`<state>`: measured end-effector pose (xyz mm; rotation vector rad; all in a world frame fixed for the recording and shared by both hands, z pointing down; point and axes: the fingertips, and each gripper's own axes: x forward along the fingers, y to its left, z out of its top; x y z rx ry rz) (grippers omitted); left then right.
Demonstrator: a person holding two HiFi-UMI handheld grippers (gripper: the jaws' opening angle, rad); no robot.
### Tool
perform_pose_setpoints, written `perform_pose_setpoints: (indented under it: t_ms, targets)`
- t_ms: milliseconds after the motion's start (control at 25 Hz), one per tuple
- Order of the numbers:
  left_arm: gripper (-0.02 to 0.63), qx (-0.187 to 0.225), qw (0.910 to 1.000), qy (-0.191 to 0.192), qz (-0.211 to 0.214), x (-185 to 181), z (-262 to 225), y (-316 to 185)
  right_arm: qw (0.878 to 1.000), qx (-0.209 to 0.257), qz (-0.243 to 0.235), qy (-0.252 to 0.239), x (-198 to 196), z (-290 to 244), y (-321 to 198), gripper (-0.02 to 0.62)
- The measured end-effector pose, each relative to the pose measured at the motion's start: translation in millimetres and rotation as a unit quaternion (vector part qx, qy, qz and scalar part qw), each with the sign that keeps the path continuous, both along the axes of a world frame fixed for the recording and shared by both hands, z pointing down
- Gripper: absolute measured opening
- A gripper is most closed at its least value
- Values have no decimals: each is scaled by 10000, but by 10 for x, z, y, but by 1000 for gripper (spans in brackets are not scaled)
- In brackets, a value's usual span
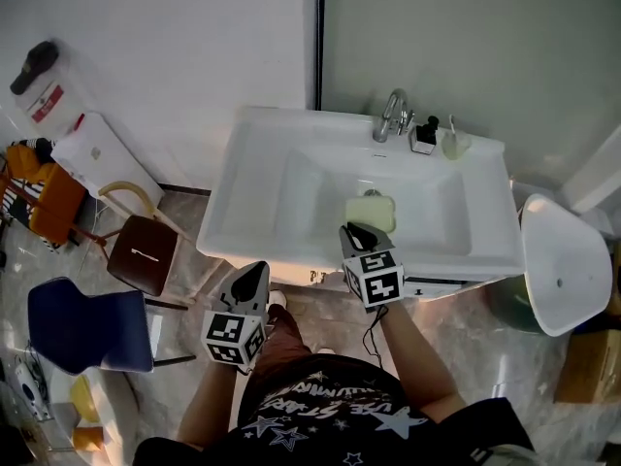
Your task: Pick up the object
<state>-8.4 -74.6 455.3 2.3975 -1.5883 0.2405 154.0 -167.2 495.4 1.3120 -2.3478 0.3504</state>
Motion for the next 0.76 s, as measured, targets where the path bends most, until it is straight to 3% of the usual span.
perform_pose_setpoints:
  t_ms: [320, 520, 760]
  targets:
    - [17, 2, 10000, 35, -13, 220, -17, 580, 9998, -85, 42, -191, 270, 94, 544, 41]
    - [17, 43, 9997, -243, -53, 194, 14, 822, 9997, -123, -50, -209, 237, 157, 774, 41]
    - [17, -208, 9997, -123, -21, 148, 140, 935, 9995, -208, -48, -229, 175, 230, 909, 41]
